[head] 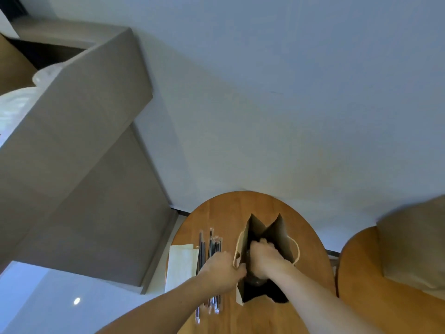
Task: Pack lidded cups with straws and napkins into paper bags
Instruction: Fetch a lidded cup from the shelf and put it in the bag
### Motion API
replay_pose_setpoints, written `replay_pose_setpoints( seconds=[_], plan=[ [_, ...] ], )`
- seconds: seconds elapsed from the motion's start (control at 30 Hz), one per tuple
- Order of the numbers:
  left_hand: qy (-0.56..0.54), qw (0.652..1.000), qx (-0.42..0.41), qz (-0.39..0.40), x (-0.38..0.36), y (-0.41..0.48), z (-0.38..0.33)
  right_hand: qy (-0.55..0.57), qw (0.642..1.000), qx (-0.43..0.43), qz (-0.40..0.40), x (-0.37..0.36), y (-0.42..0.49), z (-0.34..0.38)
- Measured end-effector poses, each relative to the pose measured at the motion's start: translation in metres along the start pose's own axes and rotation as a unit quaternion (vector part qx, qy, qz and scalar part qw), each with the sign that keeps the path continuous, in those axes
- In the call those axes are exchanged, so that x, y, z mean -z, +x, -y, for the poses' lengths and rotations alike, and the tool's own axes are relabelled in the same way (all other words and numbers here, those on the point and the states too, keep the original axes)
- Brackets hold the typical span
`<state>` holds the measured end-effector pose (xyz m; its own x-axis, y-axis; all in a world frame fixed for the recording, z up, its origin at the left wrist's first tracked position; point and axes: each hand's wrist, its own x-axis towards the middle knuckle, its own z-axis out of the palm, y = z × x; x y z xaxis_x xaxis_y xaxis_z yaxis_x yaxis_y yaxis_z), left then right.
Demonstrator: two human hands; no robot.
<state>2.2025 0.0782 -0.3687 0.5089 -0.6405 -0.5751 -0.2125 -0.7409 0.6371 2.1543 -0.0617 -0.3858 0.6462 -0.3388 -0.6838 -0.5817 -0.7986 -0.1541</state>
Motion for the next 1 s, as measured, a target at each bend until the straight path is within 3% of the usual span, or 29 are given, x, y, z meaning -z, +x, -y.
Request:
replay_pose_setpoints(
  seconds=[0.17,0.3,0.43,0.6,0.77,1.0],
  plan=[
    [0.126,0.984,-0.086,0.092,0.038,0.002,0.010,0.030,0.998,0.027,-0.045,0.070,-0.047,0.001],
    [0.154,0.984,-0.086,0.033,0.073,0.005,0.020,0.076,0.984,0.047,-0.154,0.097,-0.064,0.009],
    [0.123,0.988,-0.076,-0.052,0.095,0.007,0.035,0.144,0.965,0.099,-0.197,0.097,-0.057,0.046],
    [0.131,0.989,0.023,-0.058,0.110,0.005,0.080,0.192,0.960,0.147,-0.138,0.055,-0.023,0.111],
    [0.089,0.989,0.100,-0.069,0.107,0.004,0.139,0.174,0.980,0.099,-0.011,-0.022,0.032,0.145],
    [0.079,0.986,0.141,-0.050,0.090,0.020,0.196,0.210,0.977,-0.033,-0.007,-0.112,0.087,0.150]
  ],
)
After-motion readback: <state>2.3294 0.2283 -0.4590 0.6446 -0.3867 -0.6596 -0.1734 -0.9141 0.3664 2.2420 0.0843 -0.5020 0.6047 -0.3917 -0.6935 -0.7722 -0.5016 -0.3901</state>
